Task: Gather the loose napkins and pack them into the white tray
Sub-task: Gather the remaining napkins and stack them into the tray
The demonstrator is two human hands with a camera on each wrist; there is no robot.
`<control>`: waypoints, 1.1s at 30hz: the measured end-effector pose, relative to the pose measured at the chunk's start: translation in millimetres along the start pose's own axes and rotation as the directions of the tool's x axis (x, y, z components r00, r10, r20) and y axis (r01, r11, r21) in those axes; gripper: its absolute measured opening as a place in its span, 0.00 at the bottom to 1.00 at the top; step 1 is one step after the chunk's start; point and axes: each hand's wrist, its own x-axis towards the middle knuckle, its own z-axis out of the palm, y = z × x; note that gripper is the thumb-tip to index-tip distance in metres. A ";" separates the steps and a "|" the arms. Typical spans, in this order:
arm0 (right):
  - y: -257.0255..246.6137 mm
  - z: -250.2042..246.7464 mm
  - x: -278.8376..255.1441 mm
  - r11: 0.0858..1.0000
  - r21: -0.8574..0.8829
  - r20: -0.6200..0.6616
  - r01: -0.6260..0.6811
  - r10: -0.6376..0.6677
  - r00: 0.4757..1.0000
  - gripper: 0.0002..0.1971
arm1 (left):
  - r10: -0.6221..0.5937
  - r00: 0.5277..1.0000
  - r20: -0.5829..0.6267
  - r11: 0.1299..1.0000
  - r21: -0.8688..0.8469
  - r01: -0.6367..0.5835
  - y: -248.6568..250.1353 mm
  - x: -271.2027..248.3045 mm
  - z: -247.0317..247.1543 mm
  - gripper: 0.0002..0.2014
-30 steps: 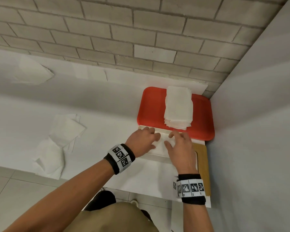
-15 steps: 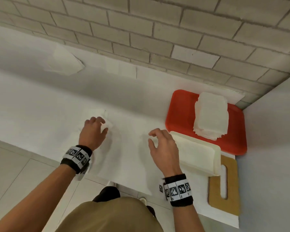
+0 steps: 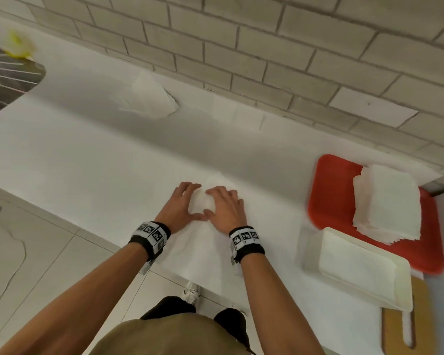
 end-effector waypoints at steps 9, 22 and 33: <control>19.5 8.9 3.3 0.993 0.019 -0.082 -0.117 0.118 0.990 0.24 | -0.137 0.987 0.083 0.955 0.277 0.109 -43.0 -37.0 -15.9 0.45; 20.4 3.9 -7.3 0.926 0.354 -0.109 -0.129 0.178 0.978 0.13 | -0.108 0.992 -0.062 0.989 -0.106 0.101 -42.7 -37.7 -73.5 0.07; 25.0 -16.6 -27.4 0.879 0.408 0.039 -0.245 0.252 0.967 0.28 | -0.010 0.963 -0.270 0.906 -0.411 -0.106 20.7 -8.6 -127.0 0.04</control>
